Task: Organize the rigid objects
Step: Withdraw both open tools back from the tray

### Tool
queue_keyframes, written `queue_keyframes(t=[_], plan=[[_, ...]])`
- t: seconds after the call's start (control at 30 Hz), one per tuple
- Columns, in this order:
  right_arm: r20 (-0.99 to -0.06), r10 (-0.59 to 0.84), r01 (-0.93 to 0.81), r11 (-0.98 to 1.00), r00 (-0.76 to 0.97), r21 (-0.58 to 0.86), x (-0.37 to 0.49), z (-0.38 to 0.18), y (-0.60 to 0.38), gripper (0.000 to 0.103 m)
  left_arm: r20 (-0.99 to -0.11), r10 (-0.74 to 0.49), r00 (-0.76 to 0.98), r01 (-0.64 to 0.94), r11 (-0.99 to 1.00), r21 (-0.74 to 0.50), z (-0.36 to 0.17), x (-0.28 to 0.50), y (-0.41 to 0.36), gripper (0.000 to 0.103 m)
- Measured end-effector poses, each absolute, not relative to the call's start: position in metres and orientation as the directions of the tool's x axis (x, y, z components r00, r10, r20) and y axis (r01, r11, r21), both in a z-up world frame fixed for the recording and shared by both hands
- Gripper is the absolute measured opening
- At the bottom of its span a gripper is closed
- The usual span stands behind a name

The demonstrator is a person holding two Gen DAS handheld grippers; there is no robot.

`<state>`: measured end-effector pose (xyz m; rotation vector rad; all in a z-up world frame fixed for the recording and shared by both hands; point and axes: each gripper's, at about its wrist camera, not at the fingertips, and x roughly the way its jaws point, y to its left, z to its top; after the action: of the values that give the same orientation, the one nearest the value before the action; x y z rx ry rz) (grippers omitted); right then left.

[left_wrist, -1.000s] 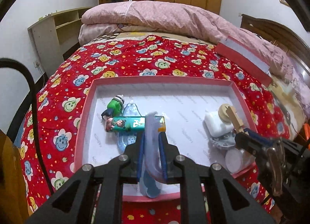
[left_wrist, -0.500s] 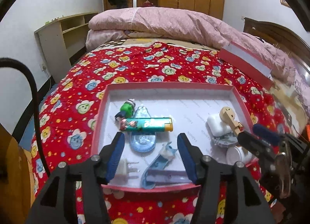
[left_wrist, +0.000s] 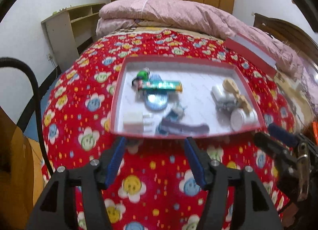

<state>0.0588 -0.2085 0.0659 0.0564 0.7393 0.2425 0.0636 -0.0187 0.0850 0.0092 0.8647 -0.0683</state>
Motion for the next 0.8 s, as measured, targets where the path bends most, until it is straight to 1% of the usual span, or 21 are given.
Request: queue_keyframes(t=[0.3,0.8], plan=[[-0.720,0.209,-0.201,0.975,0.662,0.098,0.034,0.041,-0.204,0.052,-0.790,-0.068,0.610,0.066,0.997,-0.035,0.063,0.044,-0.016,0.064],[-0.788,0.144,-0.112,0.989,0.599,0.096,0.055,0.006,-0.211,0.052,-0.831,-0.045,0.555,0.055,0.998,-0.017,0.031,0.054,-0.023,0.064]])
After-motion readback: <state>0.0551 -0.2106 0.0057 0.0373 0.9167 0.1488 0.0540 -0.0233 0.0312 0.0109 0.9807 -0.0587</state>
